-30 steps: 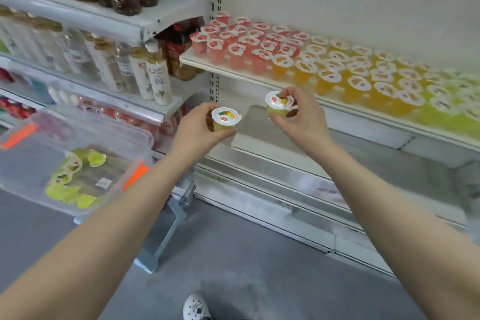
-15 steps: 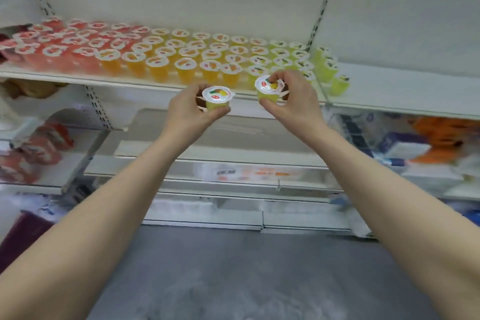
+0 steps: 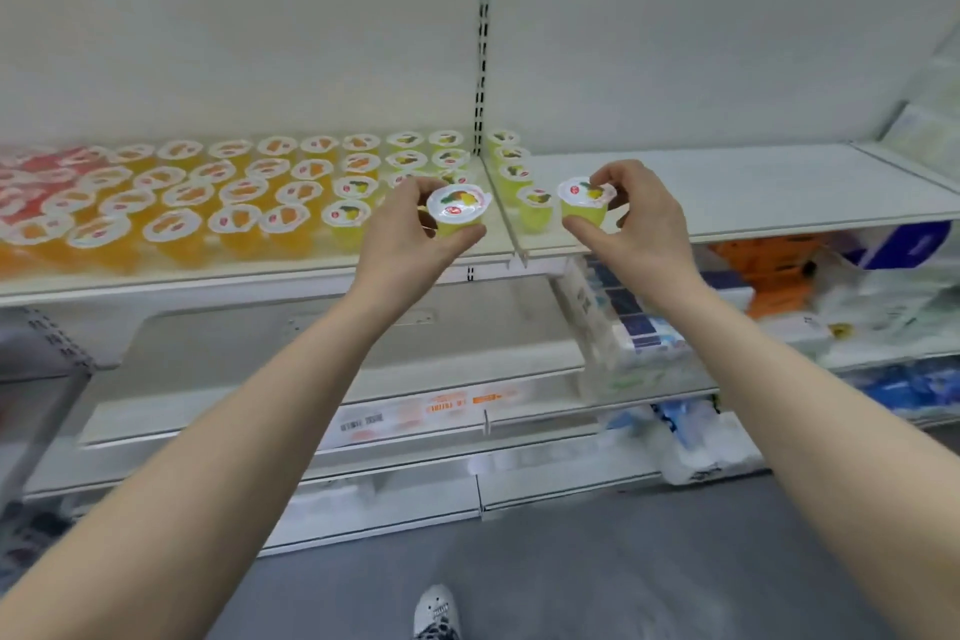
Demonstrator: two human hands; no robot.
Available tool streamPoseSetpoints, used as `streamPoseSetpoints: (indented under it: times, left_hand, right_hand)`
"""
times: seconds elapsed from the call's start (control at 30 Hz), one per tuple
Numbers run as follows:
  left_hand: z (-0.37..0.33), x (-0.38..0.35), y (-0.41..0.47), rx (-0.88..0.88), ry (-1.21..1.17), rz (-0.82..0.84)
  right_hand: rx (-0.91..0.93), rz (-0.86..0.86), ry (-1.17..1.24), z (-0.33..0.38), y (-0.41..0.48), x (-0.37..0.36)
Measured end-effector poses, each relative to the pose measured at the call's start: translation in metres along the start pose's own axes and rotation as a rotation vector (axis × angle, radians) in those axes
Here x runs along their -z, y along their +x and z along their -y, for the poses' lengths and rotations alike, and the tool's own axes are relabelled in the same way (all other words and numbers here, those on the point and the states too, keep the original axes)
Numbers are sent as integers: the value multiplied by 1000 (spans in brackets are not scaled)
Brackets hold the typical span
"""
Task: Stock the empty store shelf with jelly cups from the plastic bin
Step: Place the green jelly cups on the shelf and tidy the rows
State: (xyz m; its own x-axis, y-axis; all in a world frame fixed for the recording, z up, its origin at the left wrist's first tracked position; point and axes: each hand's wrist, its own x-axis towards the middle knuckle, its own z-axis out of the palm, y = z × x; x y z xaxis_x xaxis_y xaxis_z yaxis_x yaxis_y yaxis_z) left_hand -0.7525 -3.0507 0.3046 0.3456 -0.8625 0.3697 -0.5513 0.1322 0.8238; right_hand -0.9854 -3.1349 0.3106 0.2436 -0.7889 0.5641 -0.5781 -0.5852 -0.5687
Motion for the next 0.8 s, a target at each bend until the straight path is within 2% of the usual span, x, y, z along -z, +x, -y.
streamPoseSetpoints:
  times: [0.17,0.3,0.53,0.8]
  left_hand:
    - [-4,-25,59,-27,19,3]
    - [-5,-38,98,6,-17,44]
    - [8,-58,141,26,54,16]
    - [10,-87,176,110,66,-65]
  right_hand:
    - [-41,-52,-43,-34,44,-1]
    - [-89,-23,-73,-57,77,-14]
    - [-145,125,-107,-103,120,-52]
    - [-81,313,-77,-138,180,-80]
